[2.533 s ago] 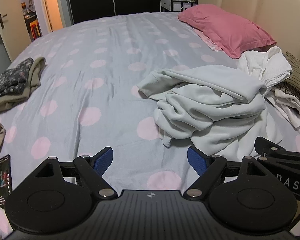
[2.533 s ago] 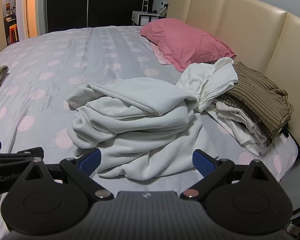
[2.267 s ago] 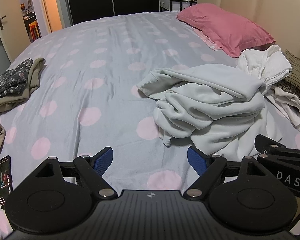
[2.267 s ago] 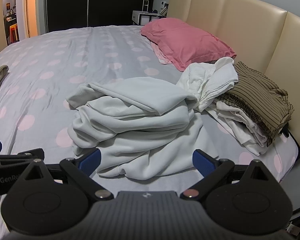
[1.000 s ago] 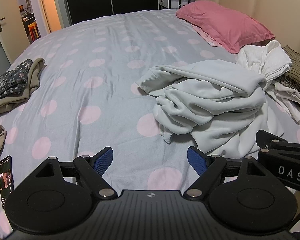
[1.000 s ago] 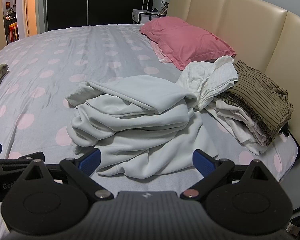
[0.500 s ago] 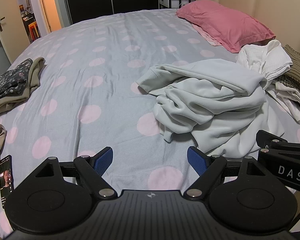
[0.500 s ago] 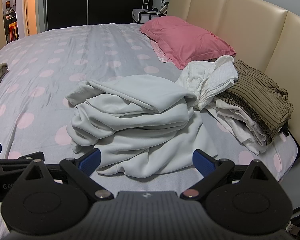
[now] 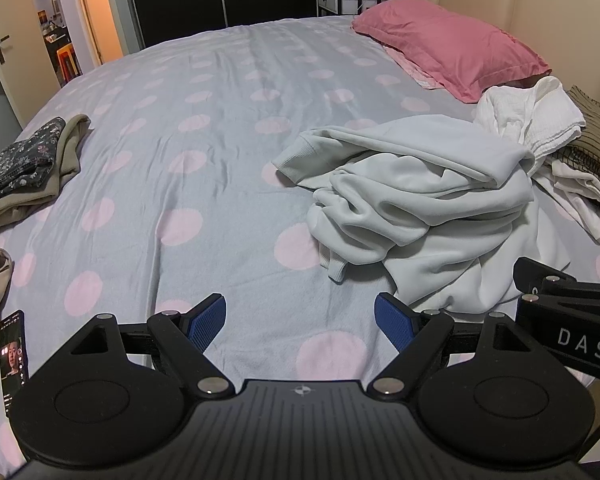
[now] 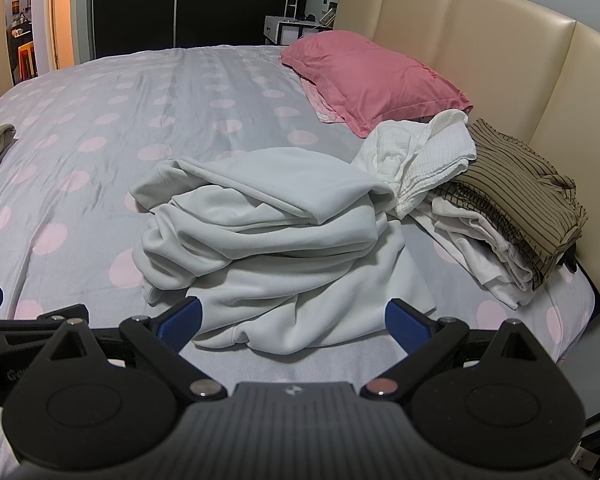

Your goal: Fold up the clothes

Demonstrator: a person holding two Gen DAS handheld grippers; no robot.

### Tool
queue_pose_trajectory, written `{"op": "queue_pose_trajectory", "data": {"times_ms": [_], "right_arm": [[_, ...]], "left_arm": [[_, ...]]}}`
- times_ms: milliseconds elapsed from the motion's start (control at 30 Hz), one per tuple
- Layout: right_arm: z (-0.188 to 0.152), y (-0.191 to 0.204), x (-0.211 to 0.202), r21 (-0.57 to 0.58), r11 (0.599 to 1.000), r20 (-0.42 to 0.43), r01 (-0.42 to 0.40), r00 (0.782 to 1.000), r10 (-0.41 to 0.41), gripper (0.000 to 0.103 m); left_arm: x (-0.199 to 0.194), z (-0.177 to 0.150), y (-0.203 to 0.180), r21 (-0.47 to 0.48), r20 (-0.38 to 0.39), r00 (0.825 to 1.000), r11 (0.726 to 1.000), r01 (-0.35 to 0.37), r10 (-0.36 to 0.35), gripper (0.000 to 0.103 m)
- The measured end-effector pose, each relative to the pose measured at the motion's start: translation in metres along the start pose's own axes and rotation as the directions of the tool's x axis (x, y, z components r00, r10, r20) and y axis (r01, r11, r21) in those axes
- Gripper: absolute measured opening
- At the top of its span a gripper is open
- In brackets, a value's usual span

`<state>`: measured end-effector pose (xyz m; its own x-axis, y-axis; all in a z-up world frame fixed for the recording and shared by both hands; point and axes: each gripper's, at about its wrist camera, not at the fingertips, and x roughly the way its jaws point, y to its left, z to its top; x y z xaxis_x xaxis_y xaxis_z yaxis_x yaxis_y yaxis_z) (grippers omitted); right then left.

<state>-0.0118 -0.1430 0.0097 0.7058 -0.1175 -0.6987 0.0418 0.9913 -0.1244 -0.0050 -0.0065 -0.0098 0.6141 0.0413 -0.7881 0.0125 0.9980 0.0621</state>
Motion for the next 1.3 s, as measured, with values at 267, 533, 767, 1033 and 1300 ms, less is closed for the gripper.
{"op": "queue_pose_trajectory", "data": {"times_ms": [267, 533, 767, 1033, 1300], "right_arm": [[-0.001, 0.0005, 0.0002, -0.001, 1.0, 0.0, 0.001, 1.0, -0.001, 0.099], [-0.0007, 0.0006, -0.0001, -0.002, 1.0, -0.001, 0.002, 1.0, -0.002, 0.099], [-0.0013, 0.0007, -0.0001, -0.005, 1.0, -0.001, 0.002, 1.0, -0.002, 0.099], [-0.0024, 0.0012, 0.0002, -0.009, 1.0, -0.002, 0.002, 1.0, -0.002, 0.099], [-0.0028, 0.0019, 0.0013, -0.015, 1.0, -0.005, 0.002, 1.0, -0.002, 0.099]], "left_arm": [[0.0002, -0.0012, -0.0013, 0.0, -0.001, 1.0, 1.0, -0.002, 0.002, 0.082], [0.0006, -0.0008, -0.0019, 0.002, -0.002, 1.0, 1.0, -0.005, 0.005, 0.082], [0.0007, -0.0017, -0.0021, 0.003, -0.002, 1.0, 1.0, -0.006, 0.006, 0.082], [0.0009, -0.0025, -0.0019, 0.006, -0.005, 1.0, 1.0, -0.009, 0.009, 0.082], [0.002, -0.0027, -0.0015, 0.007, -0.01, 1.0, 1.0, -0.01, 0.01, 0.082]]}}
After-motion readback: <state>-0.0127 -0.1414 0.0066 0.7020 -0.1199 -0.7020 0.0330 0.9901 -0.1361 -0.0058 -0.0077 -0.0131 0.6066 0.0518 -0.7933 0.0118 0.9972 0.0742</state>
